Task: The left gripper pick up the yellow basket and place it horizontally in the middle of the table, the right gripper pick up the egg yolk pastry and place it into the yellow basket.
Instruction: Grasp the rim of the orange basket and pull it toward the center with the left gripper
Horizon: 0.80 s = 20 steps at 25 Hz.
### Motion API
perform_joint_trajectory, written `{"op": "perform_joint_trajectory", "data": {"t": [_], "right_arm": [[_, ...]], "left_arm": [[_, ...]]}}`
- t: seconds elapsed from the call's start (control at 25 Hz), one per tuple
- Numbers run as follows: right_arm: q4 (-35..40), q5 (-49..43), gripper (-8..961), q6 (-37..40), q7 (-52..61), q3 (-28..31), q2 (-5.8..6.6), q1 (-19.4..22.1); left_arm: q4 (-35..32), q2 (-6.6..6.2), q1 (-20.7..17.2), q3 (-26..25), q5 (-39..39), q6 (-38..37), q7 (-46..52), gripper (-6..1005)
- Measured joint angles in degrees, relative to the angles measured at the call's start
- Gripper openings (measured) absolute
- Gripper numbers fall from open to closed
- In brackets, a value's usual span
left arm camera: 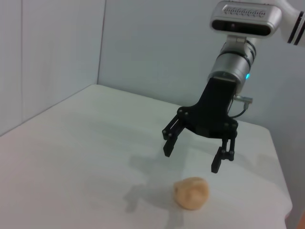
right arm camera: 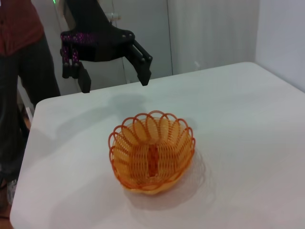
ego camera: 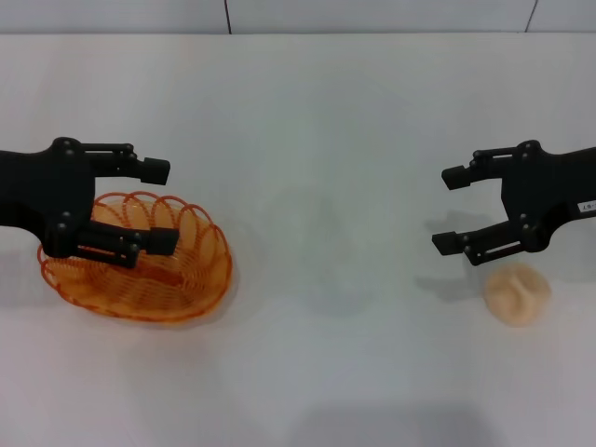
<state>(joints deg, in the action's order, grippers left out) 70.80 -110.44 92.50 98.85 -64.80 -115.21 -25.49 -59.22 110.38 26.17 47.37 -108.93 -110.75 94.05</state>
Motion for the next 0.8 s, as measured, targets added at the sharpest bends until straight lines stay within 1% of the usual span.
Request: {"op": "perform_joint_trajectory", "data": {"t": [0.24, 0.36, 0.48, 0.6, 0.72, 0.8], "right_arm": [[0.0, 0.24, 859, -0.11, 0.08, 0.01, -0.08, 0.05], [0.0, 0.3, 859, -0.23, 0.09, -0.03, -0.1, 0.05], [-0.01, 0.32, 859, -0.51, 0.28, 0.04, -0.1, 0.05], [-0.03, 0.33, 859, -0.93, 1.05, -0.12, -0.1, 0.02], [-0.1, 0.38, 859, -1.72, 1.85, -0.43, -0.13, 0.0], [-0.12, 0.48, 859, -1.81, 2.12, -0.46, -0.15, 0.0]], "left_arm": [[-0.34, -0.79, 0.12, -0.1, -0.1, 0.15, 0.92, 893], [-0.41, -1.84, 0.57, -0.18, -0.84, 0.19, 2.37, 893], [-0.41, -2.73, 2.11, -1.17, -5.11, 0.24, 4.26, 893], [-0.44, -4.0, 4.67, -3.76, -12.32, 0.1, 6.35, 894], [-0.43, -4.92, 6.65, -5.65, -17.88, -0.09, 7.42, 894], [-0.44, -5.41, 7.69, -6.0, -21.17, -0.2, 8.59, 894]]}}
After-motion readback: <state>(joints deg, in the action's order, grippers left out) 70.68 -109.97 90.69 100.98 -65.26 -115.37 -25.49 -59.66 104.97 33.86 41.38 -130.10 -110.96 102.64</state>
